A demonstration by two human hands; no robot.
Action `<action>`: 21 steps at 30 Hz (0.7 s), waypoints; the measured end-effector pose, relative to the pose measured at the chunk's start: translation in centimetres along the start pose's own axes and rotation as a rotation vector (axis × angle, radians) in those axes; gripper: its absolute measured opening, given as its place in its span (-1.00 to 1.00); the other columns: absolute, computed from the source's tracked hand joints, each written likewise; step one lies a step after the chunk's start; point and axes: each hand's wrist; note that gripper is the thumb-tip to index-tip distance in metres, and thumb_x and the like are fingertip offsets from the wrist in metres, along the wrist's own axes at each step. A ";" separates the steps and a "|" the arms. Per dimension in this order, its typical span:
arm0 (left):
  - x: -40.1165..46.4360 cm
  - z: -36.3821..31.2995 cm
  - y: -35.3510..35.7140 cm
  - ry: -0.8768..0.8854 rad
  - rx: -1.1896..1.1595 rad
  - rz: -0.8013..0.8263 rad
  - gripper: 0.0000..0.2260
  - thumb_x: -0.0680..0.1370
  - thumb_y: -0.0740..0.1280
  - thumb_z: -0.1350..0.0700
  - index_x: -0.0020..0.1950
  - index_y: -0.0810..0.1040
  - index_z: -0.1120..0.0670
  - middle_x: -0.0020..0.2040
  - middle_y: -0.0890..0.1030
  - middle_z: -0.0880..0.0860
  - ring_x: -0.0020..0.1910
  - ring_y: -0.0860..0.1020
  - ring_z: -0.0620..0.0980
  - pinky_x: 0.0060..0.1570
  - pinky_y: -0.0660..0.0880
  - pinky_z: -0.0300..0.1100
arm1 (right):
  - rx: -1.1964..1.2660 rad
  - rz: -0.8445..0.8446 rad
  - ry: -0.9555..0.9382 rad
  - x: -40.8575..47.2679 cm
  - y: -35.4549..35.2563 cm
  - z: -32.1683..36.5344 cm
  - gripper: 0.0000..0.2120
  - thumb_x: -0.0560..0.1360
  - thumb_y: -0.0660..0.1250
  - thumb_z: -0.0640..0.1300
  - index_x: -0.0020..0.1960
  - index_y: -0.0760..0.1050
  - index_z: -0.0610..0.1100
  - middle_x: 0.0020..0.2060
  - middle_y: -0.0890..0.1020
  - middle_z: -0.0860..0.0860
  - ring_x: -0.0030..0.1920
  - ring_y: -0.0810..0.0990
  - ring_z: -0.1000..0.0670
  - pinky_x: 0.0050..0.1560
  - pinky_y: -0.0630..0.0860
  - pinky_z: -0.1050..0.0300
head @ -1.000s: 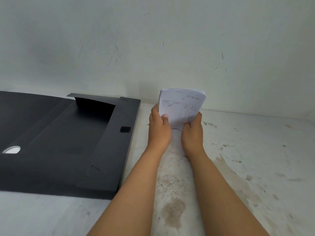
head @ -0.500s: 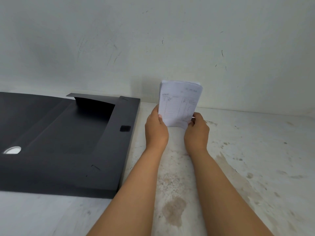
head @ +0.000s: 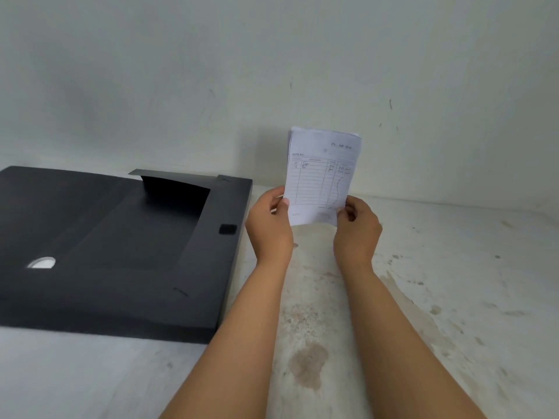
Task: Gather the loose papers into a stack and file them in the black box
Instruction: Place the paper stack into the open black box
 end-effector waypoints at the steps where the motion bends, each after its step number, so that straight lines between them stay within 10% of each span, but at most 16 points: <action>1: -0.3 -0.5 -0.2 0.008 -0.031 0.010 -0.76 0.56 0.25 0.24 0.15 0.61 0.03 0.03 0.65 -0.04 0.03 0.59 -0.07 0.00 0.59 -0.15 | 0.039 -0.018 0.001 -0.2 -0.2 0.5 -0.70 0.54 0.19 -0.33 0.20 0.53 -0.14 -0.07 0.64 -0.05 -0.23 0.51 0.14 -0.23 0.40 0.54; 6: -0.8 -4.5 -3.3 0.062 -0.073 0.054 -0.71 0.59 0.23 0.24 0.22 0.57 -0.04 0.13 0.62 0.05 0.08 0.59 -0.01 -0.28 0.63 -0.30 | 0.140 -0.017 -0.039 -2.6 -1.0 4.2 -0.68 0.55 0.18 -0.32 0.23 0.48 -0.07 -0.15 0.57 0.02 -0.25 0.51 0.19 -0.25 0.41 0.44; 17: 2.0 -11.7 -19.1 -0.014 -0.035 0.262 -0.68 0.58 0.27 0.25 0.33 0.47 0.09 0.02 0.66 0.08 -0.02 0.65 -0.01 -0.30 0.65 -0.26 | 0.249 0.173 -0.183 -10.5 3.0 12.4 -0.71 0.56 0.22 -0.25 0.24 0.47 -0.04 -0.15 0.57 0.08 -0.24 0.51 0.23 -0.27 0.43 0.58; 21: 3.3 -11.6 -23.6 -0.070 0.108 0.265 -0.66 0.57 0.30 0.25 0.34 0.45 0.12 0.11 0.64 0.14 -0.04 0.65 0.00 -0.20 0.62 -0.23 | 0.185 0.277 -0.178 -13.2 5.6 12.8 -0.70 0.55 0.26 -0.23 0.26 0.45 -0.05 -0.02 0.63 0.03 -0.11 0.57 0.13 -0.03 0.51 0.33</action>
Point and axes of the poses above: each hand's wrist, its own x-axis towards the middle knuckle, its own y-axis out of the palm, z = x × y
